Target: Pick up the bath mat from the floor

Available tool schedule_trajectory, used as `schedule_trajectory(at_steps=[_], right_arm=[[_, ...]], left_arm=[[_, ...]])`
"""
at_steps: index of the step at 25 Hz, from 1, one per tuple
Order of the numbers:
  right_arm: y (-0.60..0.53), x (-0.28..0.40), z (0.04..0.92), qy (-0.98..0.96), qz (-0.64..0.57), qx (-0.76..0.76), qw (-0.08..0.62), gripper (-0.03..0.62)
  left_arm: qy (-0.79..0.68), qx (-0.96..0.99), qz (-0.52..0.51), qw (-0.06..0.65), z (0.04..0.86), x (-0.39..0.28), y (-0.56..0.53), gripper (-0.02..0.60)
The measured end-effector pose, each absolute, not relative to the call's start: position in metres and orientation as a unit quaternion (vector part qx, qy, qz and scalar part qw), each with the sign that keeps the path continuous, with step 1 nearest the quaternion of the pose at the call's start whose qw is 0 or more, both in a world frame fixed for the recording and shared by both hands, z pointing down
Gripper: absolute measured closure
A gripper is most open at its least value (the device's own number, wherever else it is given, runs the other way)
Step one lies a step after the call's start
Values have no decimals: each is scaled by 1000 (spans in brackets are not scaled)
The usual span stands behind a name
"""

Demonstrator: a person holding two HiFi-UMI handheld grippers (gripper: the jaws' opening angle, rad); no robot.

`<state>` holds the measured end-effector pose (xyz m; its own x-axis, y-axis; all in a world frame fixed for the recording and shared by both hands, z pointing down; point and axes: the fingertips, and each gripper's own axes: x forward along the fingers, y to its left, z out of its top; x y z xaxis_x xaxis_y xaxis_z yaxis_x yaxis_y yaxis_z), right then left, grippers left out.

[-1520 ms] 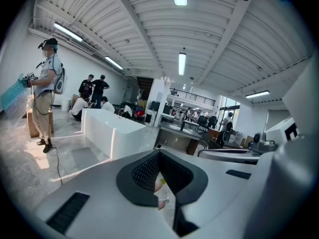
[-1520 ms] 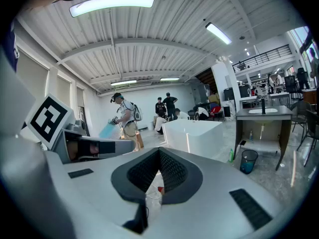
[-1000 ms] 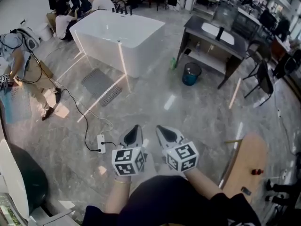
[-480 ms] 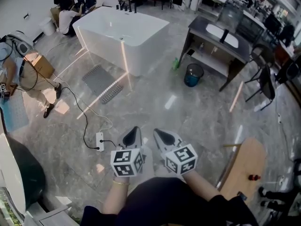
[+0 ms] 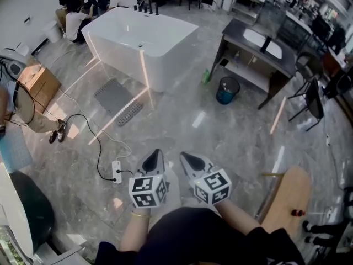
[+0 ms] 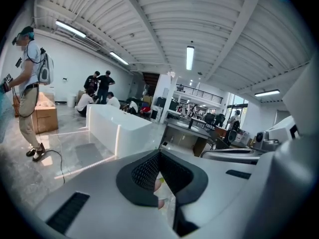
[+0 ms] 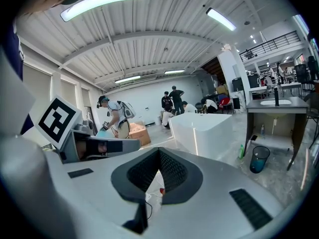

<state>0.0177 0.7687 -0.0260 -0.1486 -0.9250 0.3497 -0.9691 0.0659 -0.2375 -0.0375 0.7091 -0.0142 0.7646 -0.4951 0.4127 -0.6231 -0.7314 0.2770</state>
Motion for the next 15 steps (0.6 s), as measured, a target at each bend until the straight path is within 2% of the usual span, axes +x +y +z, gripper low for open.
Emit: schedule_trajectory(at_steps=[15], right_arm=[[632, 81, -31, -716, 213, 664, 37, 583]], left_arm=[[-294, 918, 176, 202, -6, 21, 580, 581]])
